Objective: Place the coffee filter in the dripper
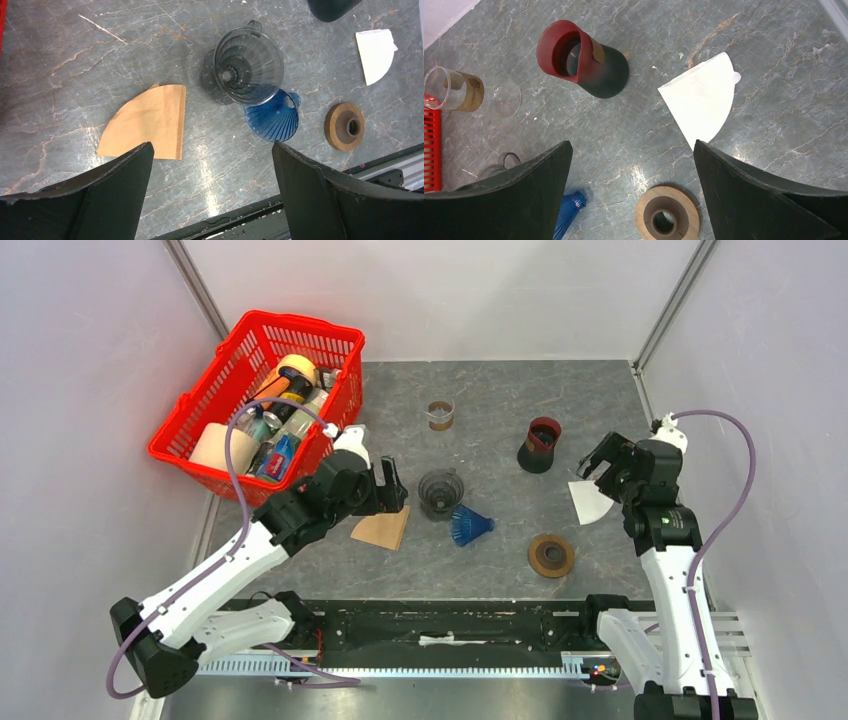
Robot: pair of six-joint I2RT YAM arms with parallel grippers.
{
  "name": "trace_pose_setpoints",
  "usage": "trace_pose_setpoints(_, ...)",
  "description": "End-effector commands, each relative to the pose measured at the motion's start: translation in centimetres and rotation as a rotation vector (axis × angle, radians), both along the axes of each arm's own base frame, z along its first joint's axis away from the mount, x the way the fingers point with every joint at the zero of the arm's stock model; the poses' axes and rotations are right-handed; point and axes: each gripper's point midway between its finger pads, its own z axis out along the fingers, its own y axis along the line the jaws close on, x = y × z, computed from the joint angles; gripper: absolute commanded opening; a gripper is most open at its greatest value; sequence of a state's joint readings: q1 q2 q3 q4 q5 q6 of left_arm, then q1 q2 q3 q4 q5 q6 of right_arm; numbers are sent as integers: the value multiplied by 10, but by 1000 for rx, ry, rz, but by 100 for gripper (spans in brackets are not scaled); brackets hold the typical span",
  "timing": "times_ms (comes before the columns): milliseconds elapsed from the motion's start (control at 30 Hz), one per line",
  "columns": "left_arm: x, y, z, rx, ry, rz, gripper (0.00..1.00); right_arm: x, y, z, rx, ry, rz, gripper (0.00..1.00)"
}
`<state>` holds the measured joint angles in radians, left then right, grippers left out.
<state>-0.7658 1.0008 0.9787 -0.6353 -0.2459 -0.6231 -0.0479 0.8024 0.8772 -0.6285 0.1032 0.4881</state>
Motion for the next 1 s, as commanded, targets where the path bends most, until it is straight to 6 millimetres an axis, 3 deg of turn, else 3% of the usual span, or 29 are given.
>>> trace_pose_setpoints(0, -2, 7, 1, -37, -15, 54, 96, 0, 2, 10, 17, -49, -5, 99)
trace_pose_setpoints(167, -6, 10, -9, -31, 3, 56, 96, -1, 18, 17, 70, -95, 67, 99)
trace_pose_setpoints(267, -6, 11, -12, -30, 1, 59, 96, -5, 46, 26, 117, -119, 234, 99)
trace_pose_setpoints(333, -7, 9, -17, -35, 6, 53, 96, -8, 55, 27, 142, -113, 279, 99)
trace_pose_setpoints(433, -8, 7, -26, -34, 16, 44, 96, -11, 51, 25, 177, -49, 220, 99)
trace_pose_setpoints(767, 0, -5, -42, -22, 53, 39, 96, -17, 77, 16, 244, 81, 380, 99)
trace_pose_setpoints(967, 6, -12, -46, -28, 64, 45, 96, -27, 74, 2, 190, 142, 399, 99)
